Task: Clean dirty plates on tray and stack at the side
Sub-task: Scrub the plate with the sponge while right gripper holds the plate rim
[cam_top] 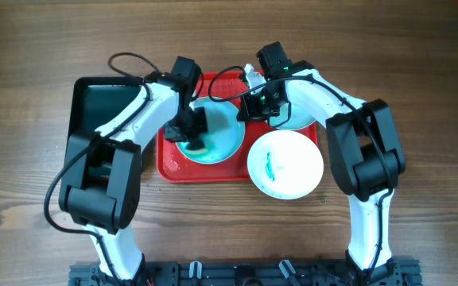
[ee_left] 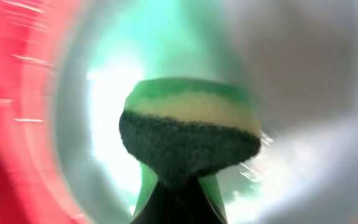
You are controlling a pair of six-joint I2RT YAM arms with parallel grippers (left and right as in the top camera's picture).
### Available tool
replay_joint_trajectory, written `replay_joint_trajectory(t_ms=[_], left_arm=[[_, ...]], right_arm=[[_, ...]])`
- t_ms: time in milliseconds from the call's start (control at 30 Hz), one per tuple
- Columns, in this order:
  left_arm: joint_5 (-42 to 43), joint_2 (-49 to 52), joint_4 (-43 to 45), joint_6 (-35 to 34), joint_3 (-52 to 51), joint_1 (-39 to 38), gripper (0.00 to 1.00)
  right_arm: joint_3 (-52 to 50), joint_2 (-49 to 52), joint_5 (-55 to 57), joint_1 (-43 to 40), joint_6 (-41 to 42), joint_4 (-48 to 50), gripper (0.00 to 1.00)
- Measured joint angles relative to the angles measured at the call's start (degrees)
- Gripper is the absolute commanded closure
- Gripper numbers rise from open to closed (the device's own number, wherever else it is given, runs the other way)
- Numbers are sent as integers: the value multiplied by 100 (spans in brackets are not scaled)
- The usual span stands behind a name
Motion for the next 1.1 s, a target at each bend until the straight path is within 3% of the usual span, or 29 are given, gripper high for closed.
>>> replay_joint_trajectory(t_ms=[100, 200, 333, 433, 533, 733, 833, 933, 1100], left_arm=[[398, 0, 356, 350, -13, -116, 96], [125, 0, 957, 232, -90, -219, 96], [-627, -15, 1311, -1001, -313, -345, 96], [-979, -68, 1099, -2055, -339, -422, 96], [-918, -87, 835, -2625, -341, -468, 96], [726, -83, 1405, -1652, -492, -455, 96], [927, -63, 1757, -1429, -535, -476, 96], [356, -63, 1958, -1556, -540, -479, 96], [-1456, -76, 1928, -2297, -511, -470, 96]], right_arm=[[0, 0, 0, -2, 2, -28, 96], [0, 0, 2, -4, 4, -31, 96], [0, 0, 4, -7, 26, -28, 96], [0, 0, -2, 0, 26, -31, 96], [0, 0, -24, 11, 20, -90, 96], [0, 0, -15, -39, 0, -140, 96], [0, 0, -9, -46, 2, -136, 96], [0, 0, 2, -55, 9, -114, 96], [0, 0, 20, -55, 31, -103, 96]])
